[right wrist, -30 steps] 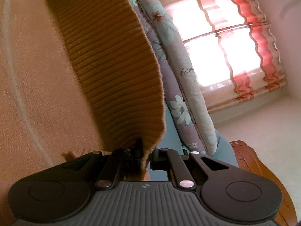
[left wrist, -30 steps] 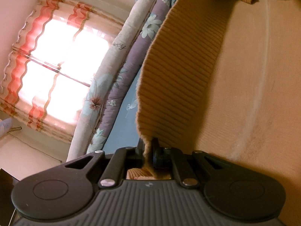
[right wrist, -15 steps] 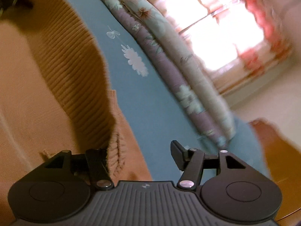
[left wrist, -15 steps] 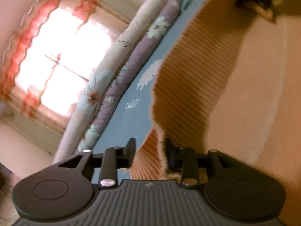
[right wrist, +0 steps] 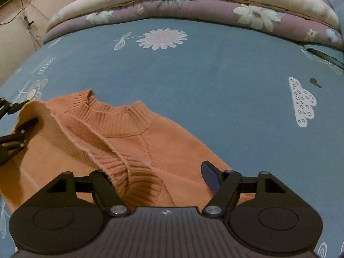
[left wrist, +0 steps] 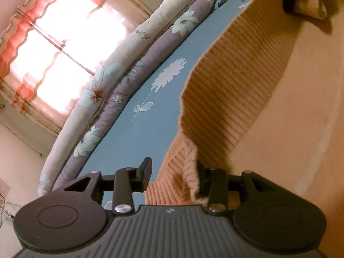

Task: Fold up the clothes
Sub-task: 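Lay the hem down over the collar and open both grippers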

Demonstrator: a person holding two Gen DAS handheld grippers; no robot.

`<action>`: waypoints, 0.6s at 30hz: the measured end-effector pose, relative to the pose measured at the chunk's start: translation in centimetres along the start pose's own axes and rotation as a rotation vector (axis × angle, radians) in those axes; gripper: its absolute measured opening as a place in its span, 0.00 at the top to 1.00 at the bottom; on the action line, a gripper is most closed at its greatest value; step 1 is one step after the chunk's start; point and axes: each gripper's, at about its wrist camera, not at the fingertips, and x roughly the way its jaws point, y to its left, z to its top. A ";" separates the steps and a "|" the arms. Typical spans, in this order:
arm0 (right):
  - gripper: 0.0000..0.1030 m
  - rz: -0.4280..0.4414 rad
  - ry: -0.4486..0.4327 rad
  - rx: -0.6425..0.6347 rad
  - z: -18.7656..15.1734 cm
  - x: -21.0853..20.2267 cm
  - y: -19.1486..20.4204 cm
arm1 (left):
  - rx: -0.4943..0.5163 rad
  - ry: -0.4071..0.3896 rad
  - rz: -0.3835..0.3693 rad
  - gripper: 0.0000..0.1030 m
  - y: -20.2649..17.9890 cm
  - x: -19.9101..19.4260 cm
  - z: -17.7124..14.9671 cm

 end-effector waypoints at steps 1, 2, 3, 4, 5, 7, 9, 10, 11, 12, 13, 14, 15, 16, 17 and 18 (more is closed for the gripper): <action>0.26 0.011 -0.004 -0.010 0.3 -0.2 0.1 | -0.031 -0.001 -0.014 0.60 0.5 -0.1 0.3; 0.26 0.022 -0.012 -0.024 0.4 -0.5 0.4 | -0.049 -0.008 -0.020 0.60 0.9 -0.2 0.5; 0.26 0.024 -0.034 -0.034 0.1 -1.4 0.6 | -0.065 -0.026 -0.029 0.60 1.3 -0.7 0.6; 0.26 0.026 -0.057 -0.043 -0.1 -2.3 0.7 | -0.074 -0.042 -0.038 0.60 1.6 -1.1 0.7; 0.25 0.029 -0.080 -0.053 -0.3 -3.2 0.9 | -0.084 -0.054 -0.043 0.60 1.9 -1.6 0.7; 0.25 0.033 -0.125 -0.072 -0.8 -5.0 1.3 | -0.102 -0.072 -0.048 0.56 2.4 -2.6 0.7; 0.25 0.038 -0.171 -0.091 -1.3 -6.9 1.7 | -0.111 -0.089 -0.048 0.56 2.7 -4.0 0.3; 0.25 0.040 -0.193 -0.101 -1.5 -7.8 1.8 | -0.112 -0.100 -0.048 0.55 2.8 -4.8 0.0; 0.25 0.011 -0.190 -0.100 -2.4 -8.4 1.9 | -0.113 -0.107 -0.052 0.55 2.8 -5.8 -0.4; 0.25 -0.015 -0.176 -0.095 -3.3 -8.6 1.8 | -0.113 -0.112 -0.056 0.55 2.9 -6.6 -0.8; 0.25 -0.033 -0.165 -0.087 -4.4 -9.0 1.7 | -0.122 -0.112 -0.062 0.54 2.9 -7.5 -1.4; 0.25 -0.039 -0.157 -0.078 -5.8 -9.7 1.6 | -0.132 -0.111 -0.068 0.52 3.0 -8.4 -2.0; 0.25 -0.037 -0.149 -0.064 -7.5 -10.1 1.3 | -0.156 -0.101 -0.083 0.50 3.2 -9.1 -2.7; 0.25 -0.034 -0.147 -0.041 -8.8 -10.5 0.9 | -0.182 -0.088 -0.099 0.50 3.4 -9.9 -3.4; 0.25 -0.030 -0.148 -0.013 -10.4 -10.8 0.4 | -0.211 -0.077 -0.115 0.50 3.6 -10.5 -4.0; 0.26 -0.027 -0.156 0.012 -11.6 -11.0 0.1 | -0.249 -0.064 -0.133 0.50 3.9 -11.1 -4.8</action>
